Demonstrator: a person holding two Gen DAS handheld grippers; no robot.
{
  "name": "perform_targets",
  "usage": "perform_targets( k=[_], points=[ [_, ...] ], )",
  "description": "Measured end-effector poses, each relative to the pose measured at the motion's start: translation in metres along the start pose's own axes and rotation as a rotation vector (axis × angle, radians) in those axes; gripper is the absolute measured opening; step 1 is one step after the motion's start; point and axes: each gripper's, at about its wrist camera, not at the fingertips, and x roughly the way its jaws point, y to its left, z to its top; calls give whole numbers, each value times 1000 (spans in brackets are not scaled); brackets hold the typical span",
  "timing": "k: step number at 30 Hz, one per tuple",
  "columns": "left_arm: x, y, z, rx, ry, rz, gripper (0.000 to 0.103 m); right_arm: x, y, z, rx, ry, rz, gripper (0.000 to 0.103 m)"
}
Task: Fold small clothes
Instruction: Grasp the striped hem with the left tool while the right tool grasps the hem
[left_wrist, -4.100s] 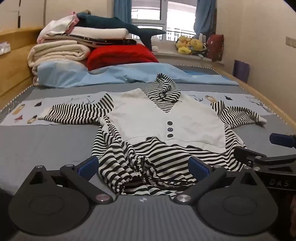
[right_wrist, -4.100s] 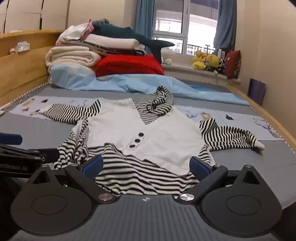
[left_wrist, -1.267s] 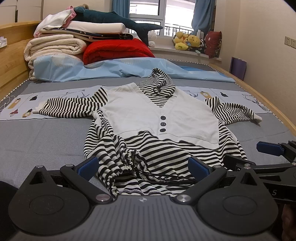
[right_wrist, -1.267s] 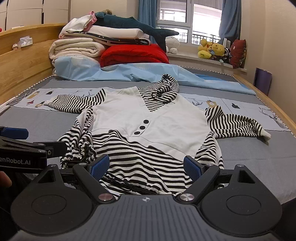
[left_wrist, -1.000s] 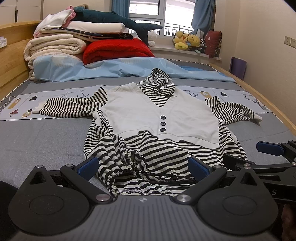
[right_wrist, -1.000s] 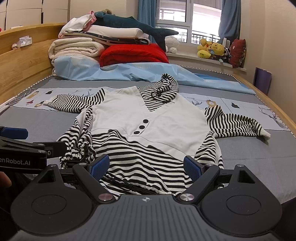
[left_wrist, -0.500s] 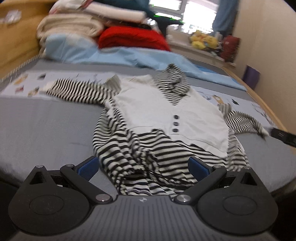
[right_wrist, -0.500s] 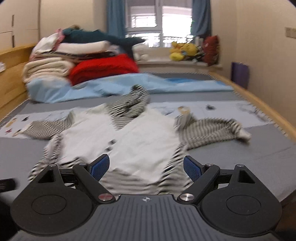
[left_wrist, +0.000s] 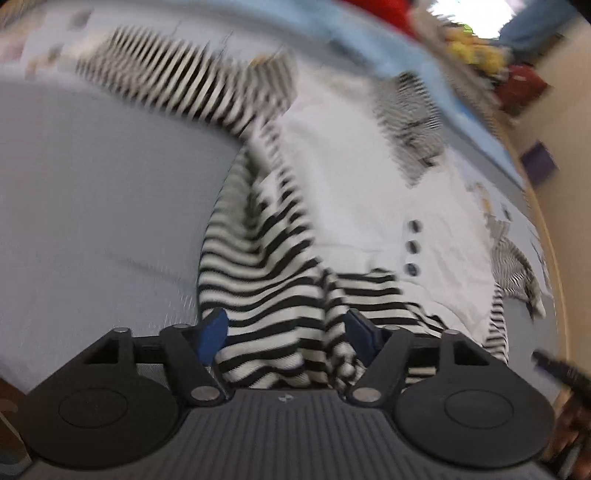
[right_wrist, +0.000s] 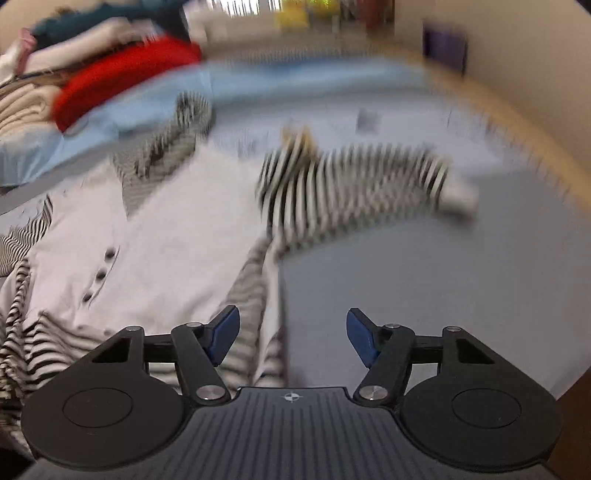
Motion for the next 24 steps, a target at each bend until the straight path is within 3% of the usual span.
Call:
perform_targets(
  k=[3, 5, 10, 11, 12, 13, 14, 15, 16, 20, 24],
  points=[
    [21, 6, 14, -53, 65, 16, 82, 34, 0, 0, 25, 127, 54, 66],
    [30, 8, 21, -69, 83, 11, 85, 51, 8, -2, -11, 190, 41, 66],
    [51, 15, 29, -108, 140, 91, 82, 86, 21, -5, -67, 329, 10, 65],
    [56, 16, 28, -101, 164, 113, 70, 90, 22, -5, -72, 347, 1, 64],
    [62, 16, 28, -90, 187, 124, 60, 92, 21, -6, -75, 355, -7, 56],
    [66, 16, 26, -78, 207, 130, 39, 93, 22, -6, -82, 356, -14, 51],
    [67, 14, 23, -58, 217, 133, 23, 94, 24, -5, -88, 348, -16, 39],
    [67, 12, 20, -30, 222, 140, 16, 93, 23, -3, -84, 342, -1, 17],
    [66, 11, 16, -15, 228, 143, 11, 93, 21, -2, -70, 336, 17, 7],
    [63, 11, 3, -11, 279, 116, 6, 91, 13, 6, -26, 293, -16, 4],
    [57, -11, -18, 83, 389, -34, 6, 76, -3, 25, 13, 146, -123, 4]
  ],
)
